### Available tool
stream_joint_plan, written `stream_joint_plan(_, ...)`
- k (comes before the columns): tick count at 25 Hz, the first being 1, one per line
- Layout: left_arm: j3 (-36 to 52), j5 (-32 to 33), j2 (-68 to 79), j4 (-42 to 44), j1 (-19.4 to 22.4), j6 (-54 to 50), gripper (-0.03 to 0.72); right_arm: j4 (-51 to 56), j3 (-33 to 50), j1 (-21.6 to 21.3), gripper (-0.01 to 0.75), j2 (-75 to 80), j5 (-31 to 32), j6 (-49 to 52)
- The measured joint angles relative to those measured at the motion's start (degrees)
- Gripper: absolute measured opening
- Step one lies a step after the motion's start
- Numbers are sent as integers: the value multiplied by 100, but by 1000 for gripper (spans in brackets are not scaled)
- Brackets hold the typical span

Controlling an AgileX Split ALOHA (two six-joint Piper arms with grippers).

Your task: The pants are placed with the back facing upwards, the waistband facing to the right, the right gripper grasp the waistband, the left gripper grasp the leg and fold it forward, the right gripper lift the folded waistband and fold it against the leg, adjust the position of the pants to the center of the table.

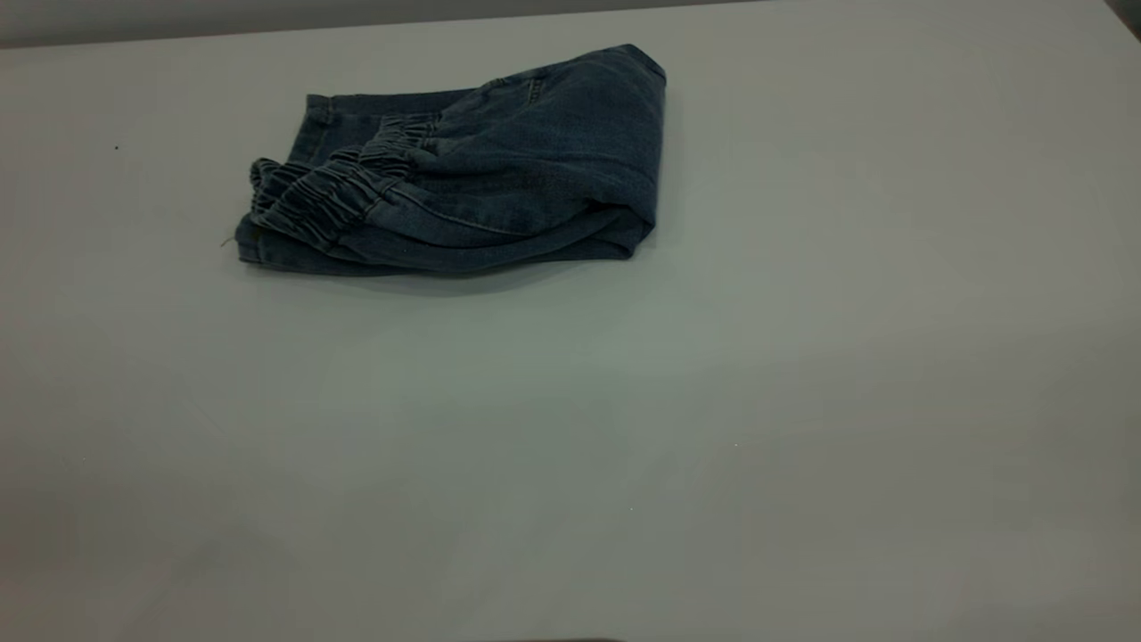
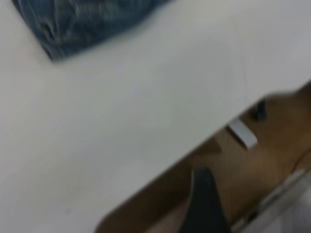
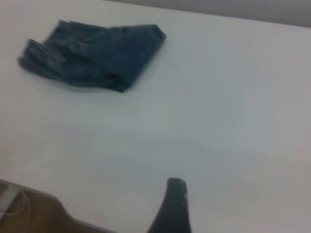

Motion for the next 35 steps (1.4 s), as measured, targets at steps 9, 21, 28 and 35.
stream_joint_plan(9,354,-44,16,-13,0,18,485,-170,1116,0,590,-67,-680,-172)
stream_joint_plan(21,544,-281,28,-13,0,-108,485,-205,1164,0,590,-67,-786,-191)
stream_joint_plan(28,544,-281,28,230,0,-246,485,-205,1164,0,590,-67,-793,-203)
stream_joint_plan(35,544,-281,28,818,0,-728,485,-222,1164,0,590,-67,-793,-203)
